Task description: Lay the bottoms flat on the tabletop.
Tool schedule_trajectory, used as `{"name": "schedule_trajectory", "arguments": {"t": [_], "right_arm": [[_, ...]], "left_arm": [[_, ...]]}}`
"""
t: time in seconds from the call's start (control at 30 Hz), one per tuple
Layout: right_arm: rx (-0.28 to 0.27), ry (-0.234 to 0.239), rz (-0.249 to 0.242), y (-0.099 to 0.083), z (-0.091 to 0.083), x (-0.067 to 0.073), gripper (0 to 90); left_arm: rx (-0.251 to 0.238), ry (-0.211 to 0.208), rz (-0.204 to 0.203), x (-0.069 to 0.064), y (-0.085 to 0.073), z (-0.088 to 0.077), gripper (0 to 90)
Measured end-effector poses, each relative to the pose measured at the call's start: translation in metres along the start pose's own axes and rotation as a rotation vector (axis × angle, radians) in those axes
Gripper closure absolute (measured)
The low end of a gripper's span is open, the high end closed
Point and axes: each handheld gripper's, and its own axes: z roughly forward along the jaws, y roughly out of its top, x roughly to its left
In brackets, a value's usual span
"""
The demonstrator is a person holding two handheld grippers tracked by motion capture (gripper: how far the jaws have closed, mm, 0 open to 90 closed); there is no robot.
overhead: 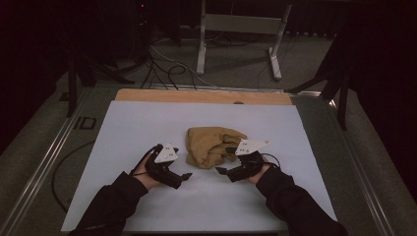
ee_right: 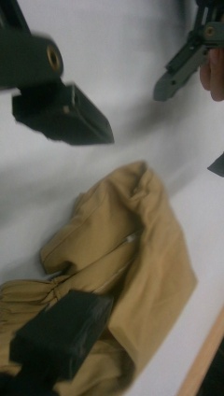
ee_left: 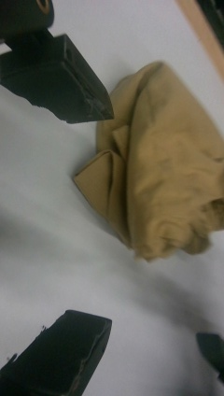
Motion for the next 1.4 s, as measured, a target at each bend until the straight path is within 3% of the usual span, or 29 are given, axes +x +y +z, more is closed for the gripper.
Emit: {"name": "schedule_trajectory", "arguments": {"t": [0.4,0.57,0.73,0.77,0.9,0.97,1.0,1.03,1.1,1.4], "right_arm": [[0.09,-0.007,0.006,-0.013,0.034,-0.014,27.7],[0.096,-0.031,0.006,-0.012,0.04,-0.014,40.8],[0.128,-0.056,-0.001,-0.014,0.04,-0.013,65.4],[0.118,-0.061,-0.024,-0.015,0.04,-0.015,69.5],[0.116,-0.05,0.003,-0.016,0.035,-0.016,84.7],[0.121,-0.061,-0.006,-0.015,0.033,-0.016,86.8],[0.118,-0.064,-0.042,-0.015,0.033,-0.018,87.4],[0.117,-0.07,-0.037,-0.015,0.032,-0.016,88.0],[0.12,-0.079,-0.076,-0.013,0.029,-0.016,88.4],[0.084,-0.107,-0.046,-0.01,0.008,-0.015,89.2]], "left_arm": [[0.111,0.018,-0.041,0.019,-0.007,0.038,19.3],[0.133,0.013,-0.065,0.026,-0.009,0.048,31.9],[0.111,-0.014,-0.085,0.032,-0.011,0.053,50.1],[0.107,-0.025,-0.087,0.033,-0.01,0.054,52.1],[0.11,-0.038,-0.092,0.033,-0.007,0.056,71.5],[0.105,-0.036,-0.093,0.032,-0.007,0.055,81.2],[0.102,-0.036,-0.093,0.032,-0.007,0.054,85.3],[0.1,-0.034,-0.093,0.033,-0.007,0.053,86.3],[0.101,-0.027,-0.083,0.032,-0.006,0.05,87.3],[0.093,0.023,-0.042,0.036,-0.004,0.013,88.1]]}}
